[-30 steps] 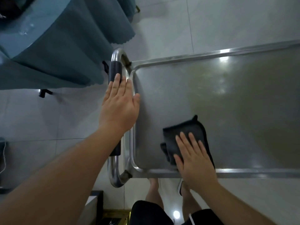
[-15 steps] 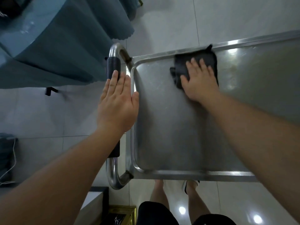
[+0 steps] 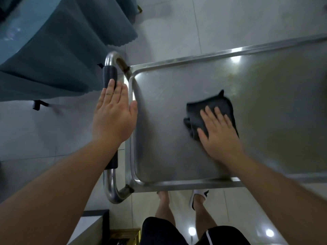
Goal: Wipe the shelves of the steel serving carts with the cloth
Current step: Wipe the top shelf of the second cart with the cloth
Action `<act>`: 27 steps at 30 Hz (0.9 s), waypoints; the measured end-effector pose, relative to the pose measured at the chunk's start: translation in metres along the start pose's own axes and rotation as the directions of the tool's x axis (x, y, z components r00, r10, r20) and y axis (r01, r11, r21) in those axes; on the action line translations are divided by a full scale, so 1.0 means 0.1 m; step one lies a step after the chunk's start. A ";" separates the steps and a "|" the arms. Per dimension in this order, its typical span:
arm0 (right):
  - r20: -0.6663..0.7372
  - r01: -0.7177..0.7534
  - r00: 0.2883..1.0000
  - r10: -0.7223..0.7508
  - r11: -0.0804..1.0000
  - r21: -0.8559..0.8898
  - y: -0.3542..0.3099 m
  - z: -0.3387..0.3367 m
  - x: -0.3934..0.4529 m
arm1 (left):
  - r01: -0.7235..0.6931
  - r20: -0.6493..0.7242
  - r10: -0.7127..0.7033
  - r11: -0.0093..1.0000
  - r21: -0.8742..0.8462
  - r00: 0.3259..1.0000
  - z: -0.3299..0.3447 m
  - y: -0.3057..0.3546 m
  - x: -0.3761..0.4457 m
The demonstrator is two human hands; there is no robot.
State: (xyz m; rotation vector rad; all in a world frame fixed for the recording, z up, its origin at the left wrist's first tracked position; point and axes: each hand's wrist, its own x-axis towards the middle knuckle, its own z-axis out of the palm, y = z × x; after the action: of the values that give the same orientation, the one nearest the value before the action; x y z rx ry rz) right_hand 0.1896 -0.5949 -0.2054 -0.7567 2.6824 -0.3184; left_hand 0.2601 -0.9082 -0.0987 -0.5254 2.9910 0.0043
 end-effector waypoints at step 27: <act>0.115 -0.158 0.981 0.155 0.987 0.019 0.47 -0.64 1.79 | 0.037 -0.031 -0.035 0.998 0.049 0.999 0.09 -0.05 0.03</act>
State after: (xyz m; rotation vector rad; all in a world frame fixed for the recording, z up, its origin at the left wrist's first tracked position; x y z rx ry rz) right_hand 0.0004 -0.6442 -0.2069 -0.5350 2.6051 -0.2651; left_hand 0.2599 -0.9136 -0.1074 -0.5789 3.0016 -0.0819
